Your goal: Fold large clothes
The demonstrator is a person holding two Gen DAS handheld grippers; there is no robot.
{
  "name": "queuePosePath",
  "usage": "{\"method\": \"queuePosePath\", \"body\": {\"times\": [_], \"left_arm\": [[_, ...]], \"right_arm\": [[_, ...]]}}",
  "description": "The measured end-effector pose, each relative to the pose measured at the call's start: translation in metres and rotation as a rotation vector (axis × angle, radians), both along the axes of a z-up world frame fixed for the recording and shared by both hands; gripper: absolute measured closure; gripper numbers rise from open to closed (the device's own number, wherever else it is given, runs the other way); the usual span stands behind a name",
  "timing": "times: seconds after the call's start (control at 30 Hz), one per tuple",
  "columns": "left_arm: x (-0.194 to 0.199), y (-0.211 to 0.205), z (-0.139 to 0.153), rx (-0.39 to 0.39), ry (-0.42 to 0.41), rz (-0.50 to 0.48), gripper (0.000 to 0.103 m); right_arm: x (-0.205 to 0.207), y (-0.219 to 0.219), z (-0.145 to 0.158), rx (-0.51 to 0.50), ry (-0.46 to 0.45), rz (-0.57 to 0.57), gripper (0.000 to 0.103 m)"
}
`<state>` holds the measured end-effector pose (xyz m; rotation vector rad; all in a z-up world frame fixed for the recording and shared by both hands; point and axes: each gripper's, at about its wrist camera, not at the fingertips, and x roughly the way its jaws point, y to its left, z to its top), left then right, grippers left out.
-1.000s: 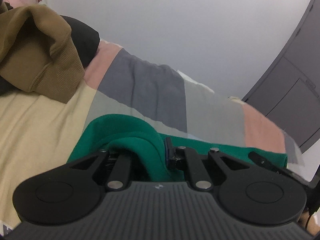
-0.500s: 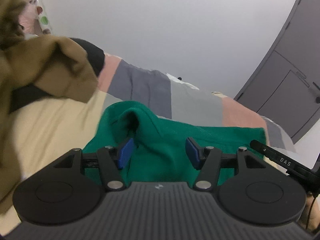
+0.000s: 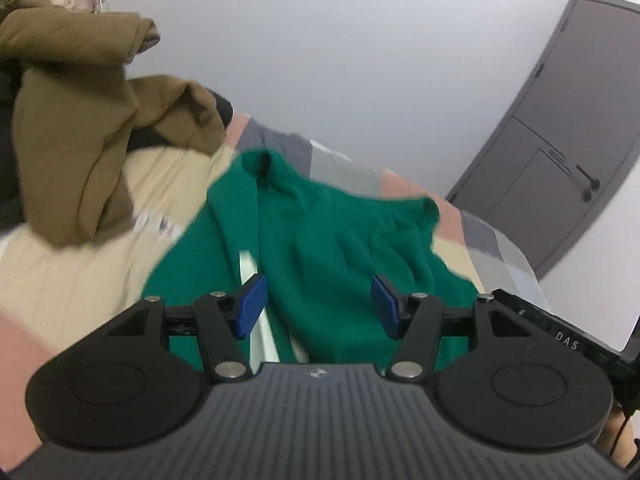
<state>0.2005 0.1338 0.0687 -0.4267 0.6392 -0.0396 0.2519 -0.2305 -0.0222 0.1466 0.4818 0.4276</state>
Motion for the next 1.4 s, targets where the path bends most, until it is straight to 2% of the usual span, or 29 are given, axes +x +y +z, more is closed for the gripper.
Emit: {"method": "queuePosePath", "body": {"times": [0.17, 0.27, 0.4, 0.5, 0.73, 0.83, 0.87, 0.9, 0.93, 0.97, 1.0, 1.03, 1.13, 1.33, 1.4], "left_arm": [[-0.059, -0.026, -0.027, 0.023, 0.056, -0.029, 0.040], [-0.077, -0.032, -0.055, -0.005, 0.112, -0.044, 0.040], [-0.081, -0.031, -0.093, -0.062, 0.173, -0.061, 0.040], [-0.078, -0.032, -0.108, -0.060, 0.213, -0.079, 0.041], [-0.066, -0.036, -0.129, -0.034, 0.244, -0.128, 0.041], [-0.063, -0.042, -0.138, 0.009, 0.247, -0.120, 0.052], [-0.062, -0.042, -0.140, 0.020, 0.253, -0.109, 0.062], [-0.060, -0.041, -0.142, 0.021, 0.258, -0.097, 0.073], [-0.059, -0.039, -0.142, 0.011, 0.261, -0.084, 0.078], [-0.059, -0.036, -0.143, -0.001, 0.265, -0.072, 0.089], [-0.060, -0.033, -0.142, -0.005, 0.267, -0.056, 0.095], [-0.061, -0.031, -0.141, -0.009, 0.263, -0.046, 0.096], [-0.068, -0.012, -0.132, -0.068, 0.242, 0.001, 0.097], [-0.093, 0.055, -0.085, -0.198, 0.118, 0.159, 0.098], [-0.099, 0.075, -0.066, -0.158, 0.067, 0.200, 0.098]], "right_arm": [[-0.075, 0.011, -0.011, -0.049, 0.050, 0.080, 0.046], [-0.107, 0.019, -0.026, -0.068, 0.108, 0.130, 0.046], [-0.138, 0.034, -0.046, -0.086, 0.162, 0.182, 0.027], [-0.154, 0.044, -0.063, -0.100, 0.203, 0.240, 0.026], [-0.162, 0.067, -0.098, -0.234, 0.240, 0.285, 0.026], [-0.161, 0.074, -0.106, -0.287, 0.248, 0.272, 0.026], [-0.162, 0.075, -0.106, -0.294, 0.244, 0.267, 0.027], [-0.163, 0.076, -0.107, -0.307, 0.236, 0.264, 0.030], [-0.164, 0.076, -0.107, -0.317, 0.227, 0.256, 0.040], [-0.166, 0.076, -0.106, -0.329, 0.220, 0.242, 0.045], [-0.167, 0.074, -0.104, -0.329, 0.216, 0.232, 0.053], [-0.166, 0.071, -0.102, -0.322, 0.217, 0.218, 0.063], [-0.160, 0.055, -0.093, -0.260, 0.228, 0.161, 0.076], [-0.145, 0.001, -0.047, -0.153, 0.154, 0.021, 0.078], [-0.133, -0.025, -0.031, -0.123, 0.131, -0.039, 0.079]]}}
